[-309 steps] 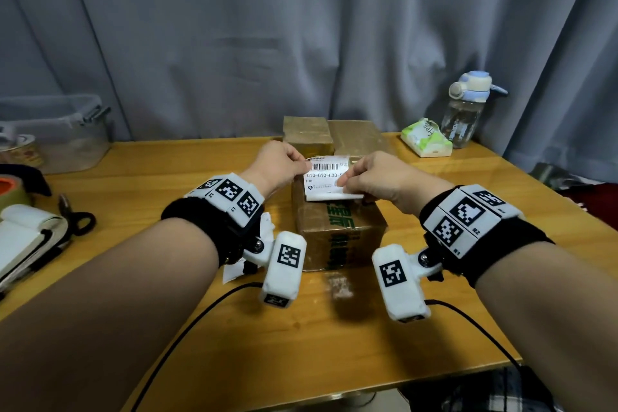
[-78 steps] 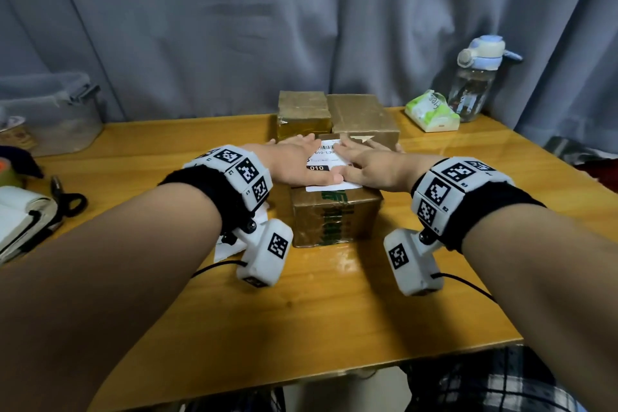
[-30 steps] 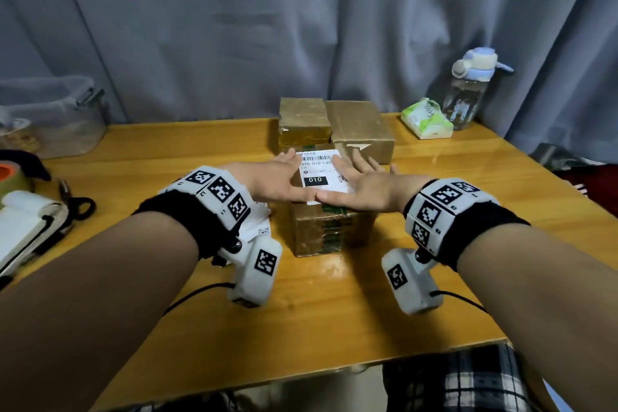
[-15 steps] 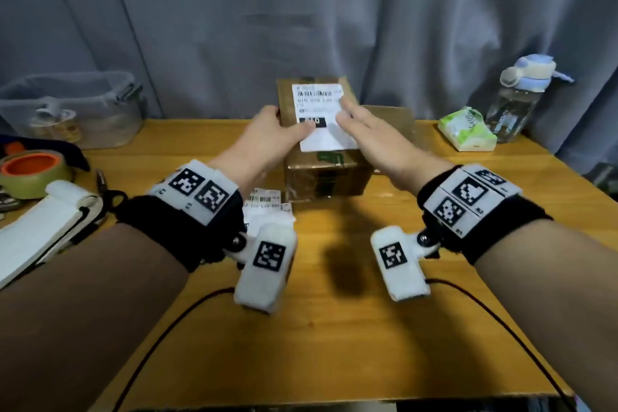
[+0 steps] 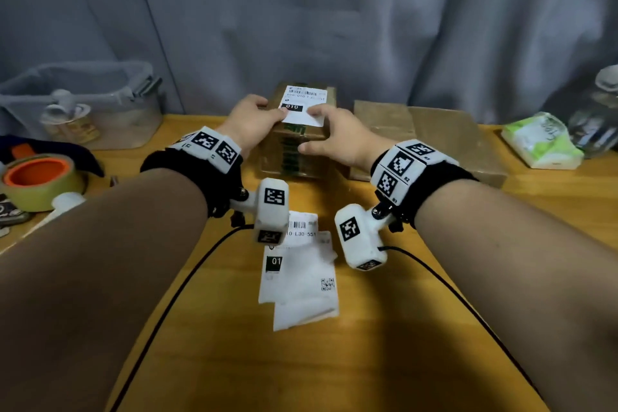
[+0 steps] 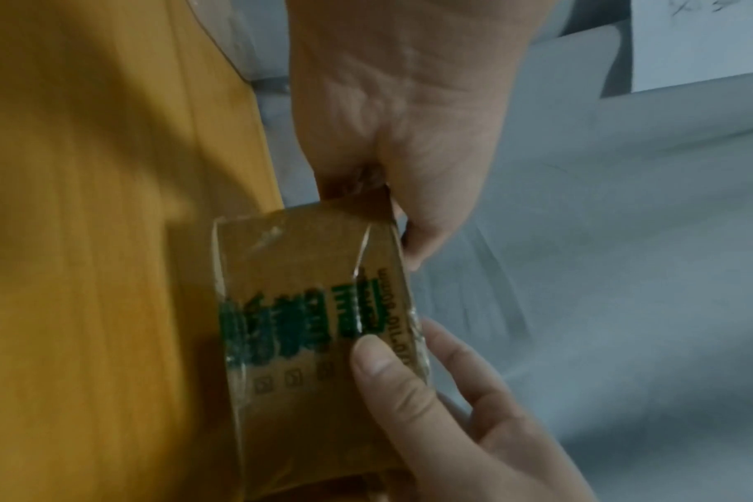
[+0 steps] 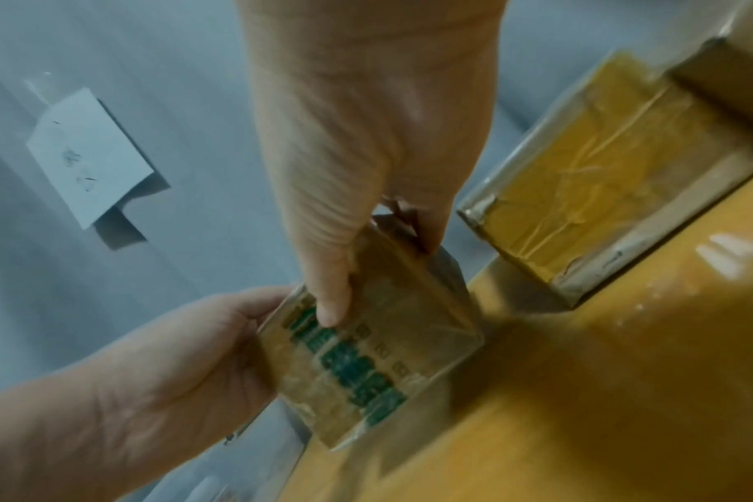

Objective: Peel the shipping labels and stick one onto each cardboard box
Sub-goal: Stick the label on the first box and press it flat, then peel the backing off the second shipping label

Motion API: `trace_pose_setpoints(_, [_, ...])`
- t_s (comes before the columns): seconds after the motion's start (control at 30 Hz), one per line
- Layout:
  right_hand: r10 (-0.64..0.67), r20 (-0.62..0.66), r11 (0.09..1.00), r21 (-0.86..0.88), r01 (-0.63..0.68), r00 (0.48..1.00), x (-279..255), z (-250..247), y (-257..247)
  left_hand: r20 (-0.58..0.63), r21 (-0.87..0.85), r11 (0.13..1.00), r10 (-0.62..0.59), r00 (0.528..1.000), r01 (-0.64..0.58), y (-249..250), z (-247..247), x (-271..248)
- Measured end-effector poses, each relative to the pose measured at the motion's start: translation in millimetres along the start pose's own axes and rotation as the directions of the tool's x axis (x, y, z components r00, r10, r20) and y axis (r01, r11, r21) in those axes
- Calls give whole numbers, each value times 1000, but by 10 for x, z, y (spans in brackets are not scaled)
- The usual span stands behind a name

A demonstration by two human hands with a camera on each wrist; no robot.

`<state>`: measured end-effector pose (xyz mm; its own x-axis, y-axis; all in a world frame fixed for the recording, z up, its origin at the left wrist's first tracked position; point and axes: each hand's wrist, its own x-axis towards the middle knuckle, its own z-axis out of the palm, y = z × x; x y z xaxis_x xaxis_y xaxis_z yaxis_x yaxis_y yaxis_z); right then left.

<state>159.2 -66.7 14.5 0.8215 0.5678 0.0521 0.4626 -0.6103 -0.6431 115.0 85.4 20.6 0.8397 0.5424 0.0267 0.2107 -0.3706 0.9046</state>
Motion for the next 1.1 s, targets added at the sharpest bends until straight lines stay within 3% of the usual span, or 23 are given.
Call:
trace_pose_setpoints(0.13, [12,-74,973,-229,-29,997,243,113,60,99,148,989,-3,995,-11,-186,104,219])
trace_pose_setpoints(0.23, [-1,-150,957,-286,-42,989,315,203,64,67,236,970,44,997,-59,-267,133,305])
trace_pose_setpoints(0.33, [-11,-136,946,-323,-34,991,352,269,46,18,295,951,90,996,-92,-263,109,308])
trace_pose_setpoints(0.57, [-34,-121,961,-276,0,992,99,125,1,94,320,936,124,988,-148,-157,-107,-24])
trace_pose_setpoints(0.8, [-59,86,975,-207,75,995,-583,-26,9,360,441,888,-42,932,-130,-255,-284,-619])
trace_pose_setpoints(0.97, [8,241,978,-204,43,971,-948,68,32,314,578,812,-132,940,-80,-454,-240,-910])
trace_pose_setpoints(1.1, [6,253,970,-237,56,967,-1074,167,34,318,514,855,-118,941,-67,-614,-176,-1067])
